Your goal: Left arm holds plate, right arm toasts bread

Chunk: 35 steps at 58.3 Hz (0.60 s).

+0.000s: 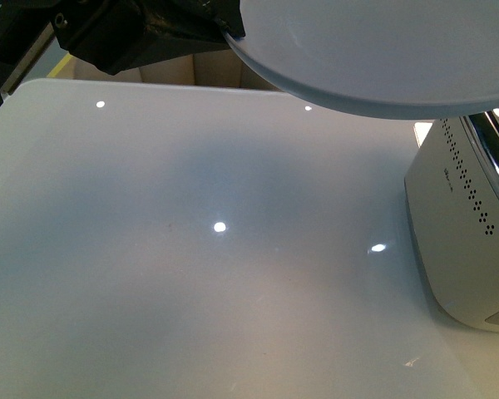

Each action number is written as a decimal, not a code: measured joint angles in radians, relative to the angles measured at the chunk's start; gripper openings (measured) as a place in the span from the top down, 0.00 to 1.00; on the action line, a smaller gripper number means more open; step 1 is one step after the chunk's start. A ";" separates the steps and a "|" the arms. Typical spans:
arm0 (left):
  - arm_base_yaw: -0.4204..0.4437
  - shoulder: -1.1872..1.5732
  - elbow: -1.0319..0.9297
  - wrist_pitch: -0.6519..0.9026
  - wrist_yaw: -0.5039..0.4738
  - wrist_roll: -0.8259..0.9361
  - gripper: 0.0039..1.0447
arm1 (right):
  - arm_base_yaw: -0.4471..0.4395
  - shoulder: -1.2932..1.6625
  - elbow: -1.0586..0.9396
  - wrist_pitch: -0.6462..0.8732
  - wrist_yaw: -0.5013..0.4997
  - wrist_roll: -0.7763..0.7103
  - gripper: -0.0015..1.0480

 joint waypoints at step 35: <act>0.000 0.000 0.000 0.000 0.000 0.000 0.97 | 0.053 0.245 -0.054 0.132 0.083 -0.032 0.97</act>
